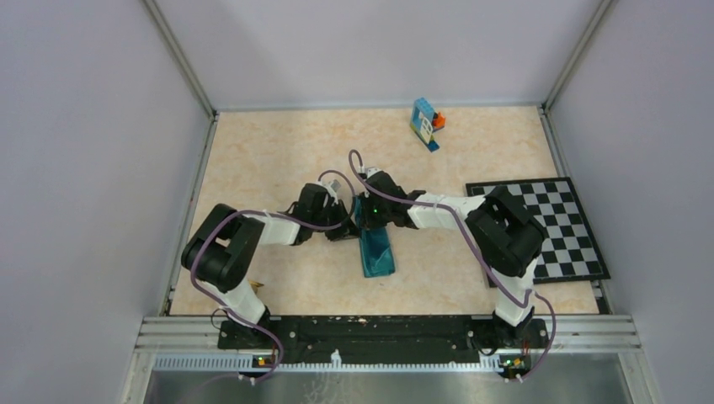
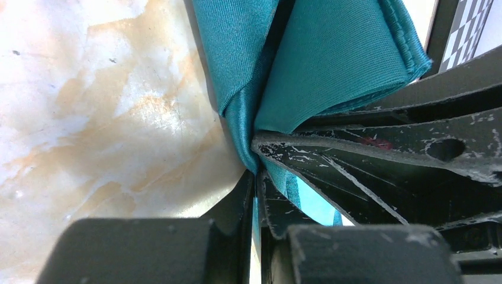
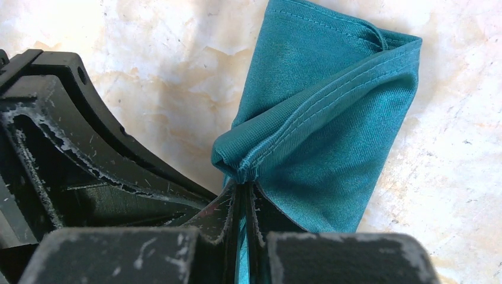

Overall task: Fold the napkin into a case and place the utensils inside
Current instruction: Fold the 2/3-rectangle-folded napkin at the center of the board.

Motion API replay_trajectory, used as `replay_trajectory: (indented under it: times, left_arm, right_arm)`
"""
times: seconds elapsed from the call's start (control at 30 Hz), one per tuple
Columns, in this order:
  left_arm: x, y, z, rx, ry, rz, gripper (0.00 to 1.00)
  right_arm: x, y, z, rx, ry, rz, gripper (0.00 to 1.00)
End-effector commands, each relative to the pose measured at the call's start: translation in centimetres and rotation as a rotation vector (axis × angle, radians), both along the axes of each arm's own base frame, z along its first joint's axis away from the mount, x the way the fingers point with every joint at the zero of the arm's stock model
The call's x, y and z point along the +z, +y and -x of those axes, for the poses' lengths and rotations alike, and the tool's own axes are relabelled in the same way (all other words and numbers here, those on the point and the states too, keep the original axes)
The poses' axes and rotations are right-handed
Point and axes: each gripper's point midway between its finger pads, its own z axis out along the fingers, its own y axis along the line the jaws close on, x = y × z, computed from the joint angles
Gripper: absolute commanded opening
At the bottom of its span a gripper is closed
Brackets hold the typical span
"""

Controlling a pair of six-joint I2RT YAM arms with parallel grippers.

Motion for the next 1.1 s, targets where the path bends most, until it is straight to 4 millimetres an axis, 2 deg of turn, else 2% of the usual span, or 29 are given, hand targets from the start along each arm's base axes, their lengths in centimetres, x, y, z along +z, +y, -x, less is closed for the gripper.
replay_trajectory:
  times: [0.0,0.2,0.4,0.57,0.7,0.83,0.93,1.03,1.07]
  left_arm:
    - [-1.1,1.1,1.1,0.01,0.021,-0.048,0.1]
    - [-0.4,1.8,1.7,0.011,0.002,-0.067,0.22]
    - [1.6,2.5,2.3,0.018,-0.048,-0.064,0.3]
    - [2.1,3.4,3.1,0.025,-0.062,-0.088,0.32]
    - [2.8,4.1,3.1,0.04,-0.075,-0.093,0.34]
    - [4.2,4.1,2.1,0.036,-0.117,-0.07,0.45]
    - [5.9,2.9,0.7,-0.006,-0.143,-0.013,0.48]
    - [7.8,1.3,-1.4,-0.042,-0.164,0.036,0.42]
    - [8.2,0.8,-2.1,-0.055,-0.168,0.053,0.38]
  right_arm:
    - [2.1,1.8,-0.9,-0.005,-0.043,-0.066,0.0]
    - [2.4,2.3,-0.5,0.009,0.001,-0.119,0.01]
    - [3.3,1.7,-0.1,0.018,0.049,-0.178,0.18]
    - [5.5,2.5,0.5,0.103,0.045,-0.264,0.38]
    - [7.5,1.7,0.4,0.109,0.027,-0.294,0.45]
    - [9.0,-0.1,0.9,0.108,0.045,-0.344,0.48]
    - [8.5,-1.4,1.9,0.098,0.1,-0.409,0.44]
    - [7.5,-1.8,3.0,0.096,0.146,-0.45,0.06]
    - [7.2,-1.7,3.5,0.099,0.17,-0.466,0.0]
